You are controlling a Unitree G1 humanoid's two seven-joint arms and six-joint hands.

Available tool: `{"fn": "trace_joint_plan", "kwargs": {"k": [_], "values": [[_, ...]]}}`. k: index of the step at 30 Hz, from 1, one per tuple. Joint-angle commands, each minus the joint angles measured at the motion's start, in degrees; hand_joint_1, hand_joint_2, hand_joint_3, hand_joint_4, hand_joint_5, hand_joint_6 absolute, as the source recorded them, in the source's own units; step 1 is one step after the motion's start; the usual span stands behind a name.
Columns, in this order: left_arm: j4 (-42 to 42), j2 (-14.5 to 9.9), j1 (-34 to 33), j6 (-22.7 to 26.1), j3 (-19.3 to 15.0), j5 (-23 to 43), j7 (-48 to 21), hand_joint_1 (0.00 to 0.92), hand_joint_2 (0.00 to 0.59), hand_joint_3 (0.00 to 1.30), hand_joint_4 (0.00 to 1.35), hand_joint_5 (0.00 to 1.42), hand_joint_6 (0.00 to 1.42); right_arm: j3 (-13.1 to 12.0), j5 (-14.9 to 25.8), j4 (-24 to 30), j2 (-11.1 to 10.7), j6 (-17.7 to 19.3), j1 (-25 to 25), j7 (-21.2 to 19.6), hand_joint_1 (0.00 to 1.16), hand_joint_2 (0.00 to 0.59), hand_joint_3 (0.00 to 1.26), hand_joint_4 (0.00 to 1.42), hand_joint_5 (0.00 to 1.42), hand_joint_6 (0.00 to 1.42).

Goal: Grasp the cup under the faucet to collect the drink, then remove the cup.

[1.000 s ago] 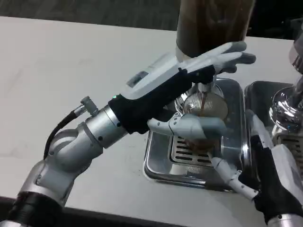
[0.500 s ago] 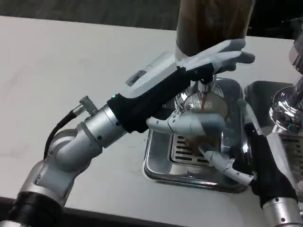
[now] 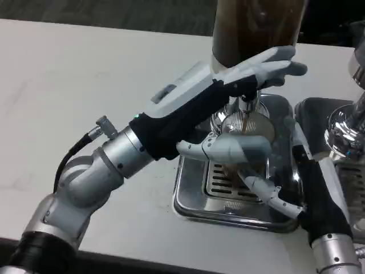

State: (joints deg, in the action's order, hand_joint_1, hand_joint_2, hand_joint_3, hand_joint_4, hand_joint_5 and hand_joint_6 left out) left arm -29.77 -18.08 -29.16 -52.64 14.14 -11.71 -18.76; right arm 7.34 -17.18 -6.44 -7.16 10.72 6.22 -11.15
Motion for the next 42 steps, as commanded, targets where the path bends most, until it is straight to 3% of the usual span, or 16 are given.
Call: {"fn": "trace_joint_plan", "kwargs": {"k": [1, 9, 22, 34, 42], "values": [[0.1, -0.1, -0.6, -0.2, 0.6, -0.3, -1.1, 0.000, 0.117, 0.18, 0.02, 0.22, 0.17, -0.3, 1.2, -2.1, 1.1, 2.3, -1.6, 0.1, 0.69, 0.199, 0.00, 0.00, 0.00, 0.00], [0.3, 0.0, -0.6, -0.1, 0.6, -0.5, -0.9, 0.000, 0.117, 0.18, 0.02, 0.23, 0.16, -1.0, 2.9, -6.5, 2.6, 4.9, -3.7, 0.1, 0.69, 0.203, 0.00, 0.00, 0.00, 0.00], [1.3, -0.2, -0.3, 0.0, -0.7, -1.2, 1.0, 0.000, 0.118, 0.18, 0.01, 0.21, 0.11, -0.7, 3.9, -10.4, 3.4, 7.0, -5.2, 0.6, 0.69, 0.203, 0.00, 0.00, 0.00, 0.00], [8.7, -1.2, 2.0, 0.3, -8.2, 3.0, 5.1, 0.000, 0.131, 0.15, 0.00, 0.13, 0.06, -1.4, 3.7, -9.8, 3.6, 7.8, -4.7, 0.5, 0.69, 0.203, 0.00, 0.00, 0.00, 0.00], [18.5, -3.1, 13.8, 4.7, -14.5, 6.2, 6.1, 0.000, 0.131, 0.15, 0.00, 0.13, 0.06, -1.7, 4.7, -11.0, 4.0, 8.2, -5.2, 1.5, 0.68, 0.207, 0.00, 0.00, 0.00, 0.00]]}}
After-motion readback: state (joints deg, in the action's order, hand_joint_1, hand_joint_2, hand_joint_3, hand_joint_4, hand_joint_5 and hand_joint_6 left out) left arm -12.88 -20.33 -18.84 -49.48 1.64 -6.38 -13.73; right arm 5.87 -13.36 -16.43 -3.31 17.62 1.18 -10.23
